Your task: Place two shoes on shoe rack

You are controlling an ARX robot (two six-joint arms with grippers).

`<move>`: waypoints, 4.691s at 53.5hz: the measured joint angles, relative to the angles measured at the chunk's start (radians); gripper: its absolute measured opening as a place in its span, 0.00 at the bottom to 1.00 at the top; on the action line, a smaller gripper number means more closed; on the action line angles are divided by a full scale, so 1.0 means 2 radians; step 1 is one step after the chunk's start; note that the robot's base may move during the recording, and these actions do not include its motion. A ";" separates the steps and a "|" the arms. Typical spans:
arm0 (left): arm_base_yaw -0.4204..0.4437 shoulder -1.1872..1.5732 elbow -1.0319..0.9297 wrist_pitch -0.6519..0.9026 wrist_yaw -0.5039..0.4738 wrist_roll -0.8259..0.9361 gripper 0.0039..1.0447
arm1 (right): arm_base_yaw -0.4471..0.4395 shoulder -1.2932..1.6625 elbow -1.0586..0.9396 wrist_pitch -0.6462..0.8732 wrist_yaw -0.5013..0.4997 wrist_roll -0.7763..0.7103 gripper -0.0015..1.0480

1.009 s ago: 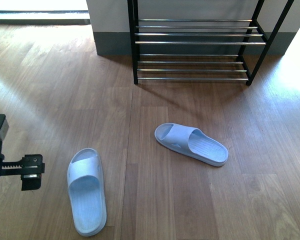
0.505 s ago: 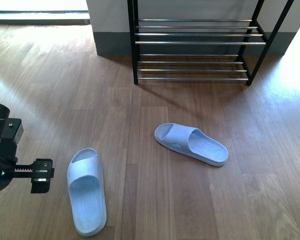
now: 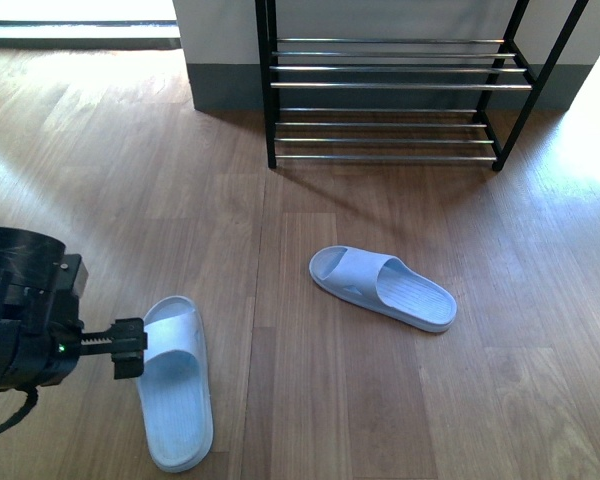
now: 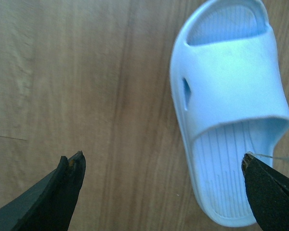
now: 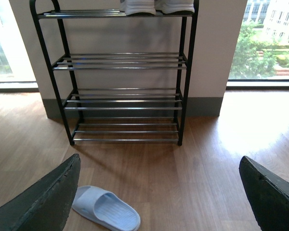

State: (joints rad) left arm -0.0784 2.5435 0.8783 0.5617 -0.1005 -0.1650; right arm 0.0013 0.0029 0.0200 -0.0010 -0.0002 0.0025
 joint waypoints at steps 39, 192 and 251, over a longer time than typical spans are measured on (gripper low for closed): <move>-0.024 0.121 0.153 -0.082 -0.016 0.054 0.91 | 0.000 0.000 0.000 0.000 0.000 0.000 0.91; 0.051 -0.420 -0.440 0.416 -0.172 0.123 0.02 | 0.000 0.000 0.000 0.000 0.000 0.000 0.91; 0.051 -0.420 -0.440 0.416 -0.171 0.123 0.02 | 0.130 1.062 0.220 0.381 0.041 -0.167 0.91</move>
State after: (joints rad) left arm 0.0227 1.7027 -0.0025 1.3941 -0.4427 0.0803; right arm 0.2619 2.1277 0.4591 0.7601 0.0811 -0.3317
